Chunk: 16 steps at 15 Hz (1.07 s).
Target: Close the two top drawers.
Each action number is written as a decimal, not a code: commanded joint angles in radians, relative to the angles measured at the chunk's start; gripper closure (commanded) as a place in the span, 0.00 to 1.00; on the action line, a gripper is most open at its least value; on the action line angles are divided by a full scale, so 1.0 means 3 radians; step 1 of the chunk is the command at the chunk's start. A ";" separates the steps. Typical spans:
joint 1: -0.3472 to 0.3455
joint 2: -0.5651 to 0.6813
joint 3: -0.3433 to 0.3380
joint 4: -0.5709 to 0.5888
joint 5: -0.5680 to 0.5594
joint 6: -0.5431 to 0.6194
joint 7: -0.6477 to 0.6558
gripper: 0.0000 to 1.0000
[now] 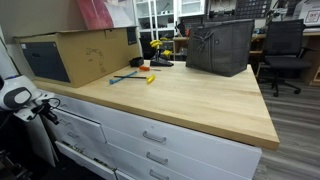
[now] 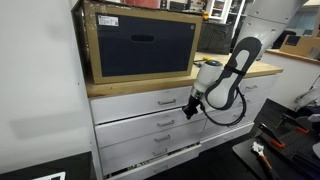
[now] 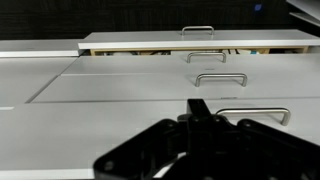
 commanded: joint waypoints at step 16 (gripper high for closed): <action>0.0157 0.0858 -0.0673 0.0432 0.0497 0.0906 -0.0728 1.00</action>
